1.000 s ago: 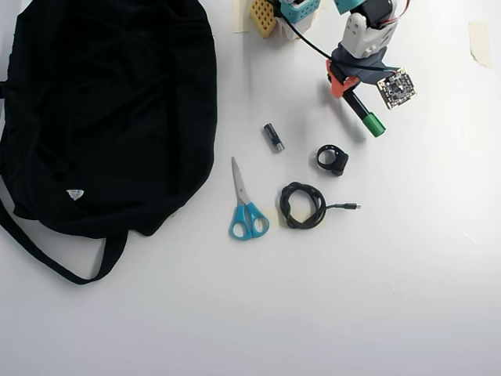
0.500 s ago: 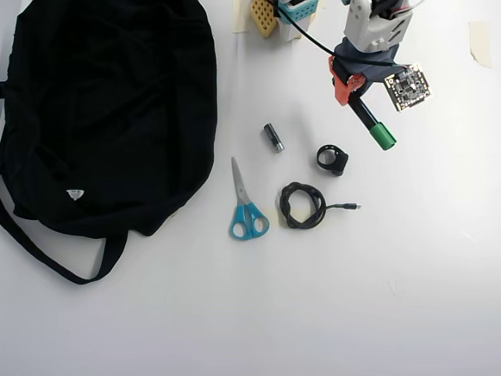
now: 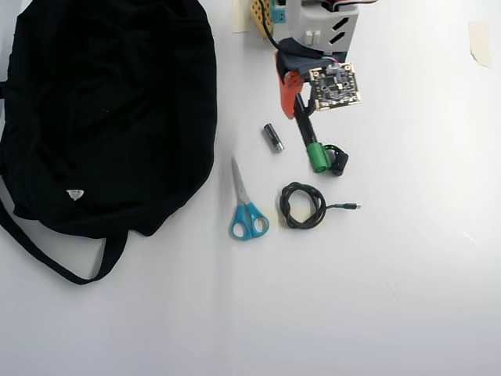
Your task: Put the green marker into the black bag
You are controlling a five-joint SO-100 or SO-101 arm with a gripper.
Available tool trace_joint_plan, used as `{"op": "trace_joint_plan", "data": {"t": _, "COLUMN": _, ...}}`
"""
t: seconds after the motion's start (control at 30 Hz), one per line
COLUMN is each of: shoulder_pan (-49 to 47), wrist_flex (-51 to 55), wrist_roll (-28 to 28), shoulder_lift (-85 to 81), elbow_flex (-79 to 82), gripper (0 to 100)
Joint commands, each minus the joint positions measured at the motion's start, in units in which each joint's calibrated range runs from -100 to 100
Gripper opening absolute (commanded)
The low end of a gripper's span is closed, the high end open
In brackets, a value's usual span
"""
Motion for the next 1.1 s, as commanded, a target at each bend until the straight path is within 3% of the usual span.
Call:
{"op": "trace_joint_plan", "data": {"t": 0.0, "shoulder_pan": 4.28, "wrist_flex": 0.45, "wrist_roll": 0.04, "shoulder_lift": -1.61, "elbow_flex": -5.08, "gripper": 2}}
{"op": "trace_joint_plan", "data": {"t": 0.5, "shoulder_pan": 20.51, "wrist_flex": 1.14, "wrist_roll": -7.72, "shoulder_lift": -1.53, "elbow_flex": -10.47, "gripper": 2}}
{"op": "trace_joint_plan", "data": {"t": 0.77, "shoulder_pan": 37.49, "wrist_flex": 0.54, "wrist_roll": -7.93, "shoulder_lift": -0.37, "elbow_flex": -10.56, "gripper": 2}}
{"op": "trace_joint_plan", "data": {"t": 0.9, "shoulder_pan": 47.14, "wrist_flex": -7.13, "wrist_roll": -7.98, "shoulder_lift": 1.38, "elbow_flex": -9.75, "gripper": 2}}
{"op": "trace_joint_plan", "data": {"t": 1.07, "shoulder_pan": 54.32, "wrist_flex": -17.89, "wrist_roll": -7.98, "shoulder_lift": 19.47, "elbow_flex": -10.83, "gripper": 2}}
